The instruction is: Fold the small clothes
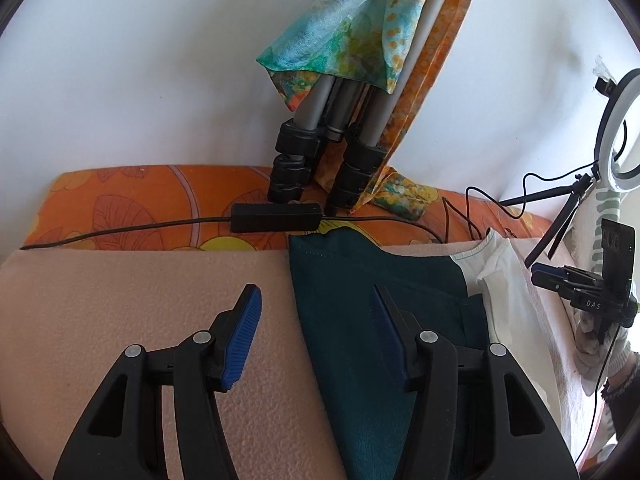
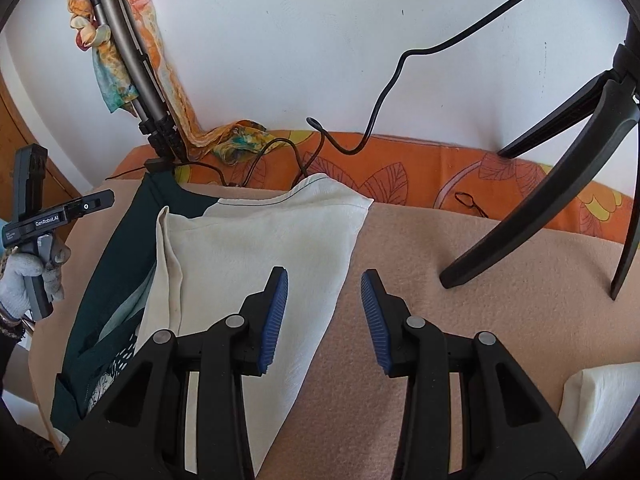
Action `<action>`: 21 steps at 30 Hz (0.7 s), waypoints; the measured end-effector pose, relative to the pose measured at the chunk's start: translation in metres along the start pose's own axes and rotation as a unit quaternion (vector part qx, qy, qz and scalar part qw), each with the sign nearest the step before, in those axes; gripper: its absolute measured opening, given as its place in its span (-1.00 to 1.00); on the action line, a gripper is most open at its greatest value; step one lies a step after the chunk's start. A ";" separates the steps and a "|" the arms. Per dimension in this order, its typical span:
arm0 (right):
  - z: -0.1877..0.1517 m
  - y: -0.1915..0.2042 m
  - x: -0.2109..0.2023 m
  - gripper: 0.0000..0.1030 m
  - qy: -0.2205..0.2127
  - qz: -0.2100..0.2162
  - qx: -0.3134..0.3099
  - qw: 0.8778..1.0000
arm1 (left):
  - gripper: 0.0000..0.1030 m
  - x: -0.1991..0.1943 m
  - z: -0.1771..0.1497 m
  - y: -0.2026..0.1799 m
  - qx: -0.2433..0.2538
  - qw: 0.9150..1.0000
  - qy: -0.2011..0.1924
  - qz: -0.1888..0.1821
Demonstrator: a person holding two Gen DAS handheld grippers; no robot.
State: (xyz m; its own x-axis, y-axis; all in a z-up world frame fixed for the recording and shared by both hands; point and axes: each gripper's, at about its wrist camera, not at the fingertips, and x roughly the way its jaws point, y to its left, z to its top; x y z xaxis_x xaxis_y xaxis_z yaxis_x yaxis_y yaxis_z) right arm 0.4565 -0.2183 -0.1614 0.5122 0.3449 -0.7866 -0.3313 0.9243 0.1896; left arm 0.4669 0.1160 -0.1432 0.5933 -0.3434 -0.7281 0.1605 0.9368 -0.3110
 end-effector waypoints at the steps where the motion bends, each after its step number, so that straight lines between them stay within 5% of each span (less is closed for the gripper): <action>1: 0.002 -0.001 0.004 -0.21 0.000 -0.001 0.000 1.000 | 0.07 0.003 0.002 0.001 0.001 1.000 0.000 0.001; 18: 0.033 -0.015 0.048 -0.21 0.000 -0.015 -0.001 1.000 | 0.06 0.041 0.009 -0.006 0.049 0.999 0.010 0.015; 21: 0.034 -0.014 0.049 -0.21 -0.001 -0.010 -0.005 1.000 | -0.11 0.042 0.009 -0.008 0.057 0.998 0.009 0.011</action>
State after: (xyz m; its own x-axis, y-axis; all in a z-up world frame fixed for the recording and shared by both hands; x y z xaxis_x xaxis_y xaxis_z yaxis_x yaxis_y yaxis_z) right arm 0.5133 -0.2087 -0.1821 0.5200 0.3262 -0.7895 -0.3285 0.9295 0.1677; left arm 0.4977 0.0944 -0.1657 0.5834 -0.3220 -0.7456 0.2357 0.9457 -0.2240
